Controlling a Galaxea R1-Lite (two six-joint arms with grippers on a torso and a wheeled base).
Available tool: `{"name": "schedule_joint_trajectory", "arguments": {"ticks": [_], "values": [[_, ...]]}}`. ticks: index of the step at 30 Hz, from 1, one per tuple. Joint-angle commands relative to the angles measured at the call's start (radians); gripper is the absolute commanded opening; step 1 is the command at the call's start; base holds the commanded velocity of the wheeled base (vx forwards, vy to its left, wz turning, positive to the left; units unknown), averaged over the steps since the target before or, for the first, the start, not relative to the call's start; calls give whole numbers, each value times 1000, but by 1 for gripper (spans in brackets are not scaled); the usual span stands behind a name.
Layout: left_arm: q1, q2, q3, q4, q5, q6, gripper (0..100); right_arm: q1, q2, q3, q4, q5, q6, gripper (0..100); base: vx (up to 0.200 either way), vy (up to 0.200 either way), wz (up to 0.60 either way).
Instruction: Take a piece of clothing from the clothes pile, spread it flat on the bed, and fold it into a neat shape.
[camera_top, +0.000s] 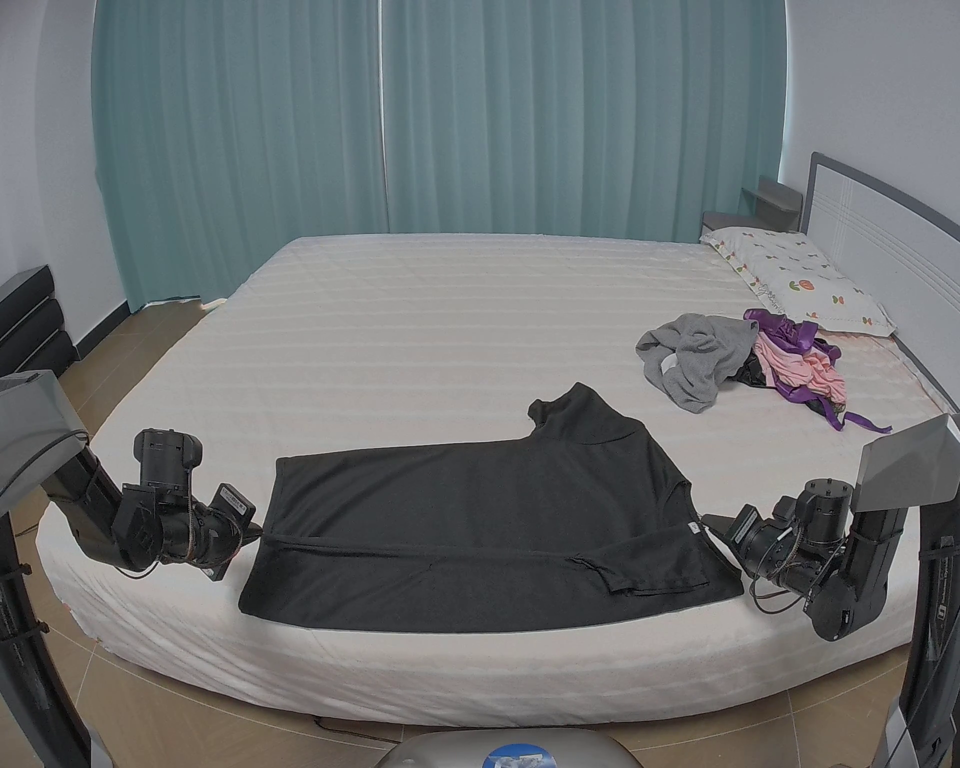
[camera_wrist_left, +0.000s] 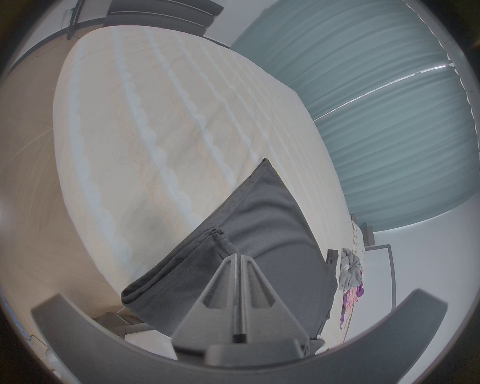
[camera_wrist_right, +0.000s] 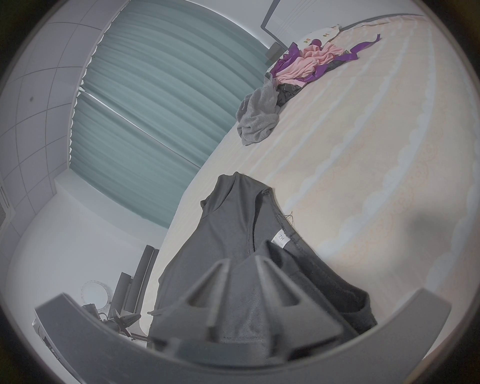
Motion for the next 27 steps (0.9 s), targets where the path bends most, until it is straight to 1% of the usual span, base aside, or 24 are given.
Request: {"name": "schedule_joint_trajectory", "arguments": {"ticks": [1, 7, 8, 14, 27], "values": [[1, 19, 5, -2, -5, 0, 0, 1, 14, -4, -12, 2, -1, 100, 0, 0, 0], [-1, 10, 8, 1, -10, 1, 0, -16, -23, 7, -13, 4, 5, 100, 0, 0, 0], [1, 4, 10, 1, -10, 0, 0, -32, -37, 7, -13, 5, 7, 100, 0, 0, 0], [2, -14, 31, 0, -13, -10, 0, -58, -32, 4, -13, 7, 11, 100, 0, 0, 0], [2, -19, 31, 0, -16, -10, 0, -56, -26, 7, -13, 8, 11, 100, 200, 0, 0]]}}
